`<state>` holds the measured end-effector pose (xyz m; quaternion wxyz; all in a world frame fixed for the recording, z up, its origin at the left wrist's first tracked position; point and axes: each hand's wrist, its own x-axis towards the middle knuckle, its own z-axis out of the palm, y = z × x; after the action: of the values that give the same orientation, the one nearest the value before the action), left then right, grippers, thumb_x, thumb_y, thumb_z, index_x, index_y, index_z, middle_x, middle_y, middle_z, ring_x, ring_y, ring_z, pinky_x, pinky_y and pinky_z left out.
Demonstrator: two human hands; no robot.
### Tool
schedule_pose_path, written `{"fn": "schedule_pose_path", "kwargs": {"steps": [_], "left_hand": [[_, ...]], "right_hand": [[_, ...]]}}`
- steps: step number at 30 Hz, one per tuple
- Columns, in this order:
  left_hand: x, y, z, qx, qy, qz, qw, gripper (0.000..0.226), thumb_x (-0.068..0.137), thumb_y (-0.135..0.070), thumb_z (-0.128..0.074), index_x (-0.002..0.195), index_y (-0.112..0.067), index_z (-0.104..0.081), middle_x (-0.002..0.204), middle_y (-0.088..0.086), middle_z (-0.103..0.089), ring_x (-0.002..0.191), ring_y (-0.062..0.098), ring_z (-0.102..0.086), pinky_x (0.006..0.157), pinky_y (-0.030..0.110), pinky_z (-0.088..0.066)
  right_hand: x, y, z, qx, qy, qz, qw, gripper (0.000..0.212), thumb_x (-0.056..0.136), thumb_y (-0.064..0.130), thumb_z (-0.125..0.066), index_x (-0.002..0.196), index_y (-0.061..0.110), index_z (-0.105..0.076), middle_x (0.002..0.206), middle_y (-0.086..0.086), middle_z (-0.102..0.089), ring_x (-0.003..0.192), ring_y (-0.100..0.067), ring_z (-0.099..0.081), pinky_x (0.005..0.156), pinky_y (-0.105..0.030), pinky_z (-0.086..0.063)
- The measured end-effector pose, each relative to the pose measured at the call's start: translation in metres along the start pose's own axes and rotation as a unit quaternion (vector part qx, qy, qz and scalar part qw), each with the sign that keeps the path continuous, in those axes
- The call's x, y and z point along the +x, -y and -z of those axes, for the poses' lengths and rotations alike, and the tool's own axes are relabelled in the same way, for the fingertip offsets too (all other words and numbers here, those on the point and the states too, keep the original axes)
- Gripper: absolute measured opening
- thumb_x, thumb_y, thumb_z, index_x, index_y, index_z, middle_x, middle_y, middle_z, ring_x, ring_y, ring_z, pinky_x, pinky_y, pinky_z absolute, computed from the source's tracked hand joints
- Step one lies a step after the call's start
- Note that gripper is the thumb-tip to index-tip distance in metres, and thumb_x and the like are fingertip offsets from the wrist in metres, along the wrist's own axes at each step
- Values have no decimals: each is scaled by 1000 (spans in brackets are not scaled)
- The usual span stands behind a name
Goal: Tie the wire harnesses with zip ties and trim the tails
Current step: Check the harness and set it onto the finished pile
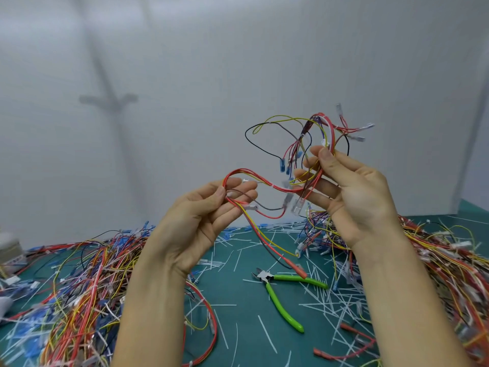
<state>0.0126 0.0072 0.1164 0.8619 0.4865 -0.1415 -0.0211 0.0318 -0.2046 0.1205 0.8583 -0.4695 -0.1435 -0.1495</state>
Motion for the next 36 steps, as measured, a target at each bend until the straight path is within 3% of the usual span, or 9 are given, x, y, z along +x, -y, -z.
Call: {"fn": "schedule_pose_path", "kwargs": {"steps": [3, 5, 9, 14, 21, 24, 30, 33, 36], "left_hand": [[0, 1, 2, 21, 10, -5, 1000, 25, 84, -5, -50, 101, 4, -67, 110, 24, -71, 100, 31, -72, 72, 27, -59], [1, 4, 7, 107, -3, -6, 994, 21, 92, -2, -47, 103, 1, -65, 108, 20, -73, 99, 29, -72, 72, 28, -60], [2, 10, 13, 330, -23, 8, 944, 26, 99, 3, -45, 101, -8, -69, 99, 8, -77, 95, 22, -74, 83, 31, -60], [11, 29, 8, 445, -33, 18, 894, 33, 99, 4, -46, 100, -16, -72, 89, 5, -77, 90, 18, -73, 77, 21, -58], [16, 54, -12, 591, -6, -13, 807, 26, 94, -7, -57, 105, -23, -75, 83, 2, -77, 80, 20, -73, 80, 35, -59], [15, 61, -24, 576, 15, -21, 817, 25, 95, -4, -54, 102, -19, -73, 84, 4, -76, 78, 19, -73, 79, 37, -59], [11, 75, -49, 480, 67, -73, 872, 14, 96, -4, -56, 92, -17, -55, 80, 6, -73, 68, 15, -70, 66, 29, -59], [12, 88, -66, 426, 89, -105, 894, 11, 94, -4, -60, 92, -14, -60, 78, 6, -72, 65, 16, -68, 62, 28, -58], [17, 110, -88, 391, 84, -84, 912, 10, 91, -4, -65, 90, -13, -66, 72, 1, -70, 60, 14, -67, 59, 25, -57]], "right_hand": [[-1, 1, 0, -2, 4, 0, 1000, 13, 91, 17, -62, 94, 10, -72, 74, -2, -73, 68, -20, -74, 58, -32, -59], [-2, 3, 0, -11, 5, 7, 1000, 14, 89, 19, -63, 93, 10, -73, 73, -2, -73, 67, -20, -74, 56, -31, -59], [-5, 8, -1, -55, 4, 38, 998, 13, 89, 22, -64, 92, 14, -74, 73, 0, -74, 65, -20, -73, 54, -27, -57], [-9, 12, -6, -71, 5, 63, 995, 14, 91, 23, -64, 94, 15, -75, 75, 0, -74, 66, -19, -73, 55, -26, -56], [-16, 20, -9, -87, 3, 59, 994, 17, 93, 25, -64, 100, 14, -75, 81, -2, -76, 68, -18, -73, 55, -23, -55], [-13, 34, -10, -101, 2, 66, 993, 17, 94, 25, -63, 101, 14, -74, 79, 0, -76, 67, -16, -73, 54, -22, -54], [-3, 74, -4, -136, -7, 108, 985, 16, 96, 19, -61, 99, 9, -73, 73, 0, -73, 62, -14, -70, 55, -26, -57], [11, 91, 6, -166, -37, 128, 977, 16, 97, 17, -61, 99, 6, -73, 72, 0, -73, 58, -12, -69, 49, -21, -54], [35, 90, 26, -246, -84, 113, 959, 19, 95, 22, -64, 91, 5, -73, 70, -1, -72, 54, -16, -67, 46, -23, -50]]}}
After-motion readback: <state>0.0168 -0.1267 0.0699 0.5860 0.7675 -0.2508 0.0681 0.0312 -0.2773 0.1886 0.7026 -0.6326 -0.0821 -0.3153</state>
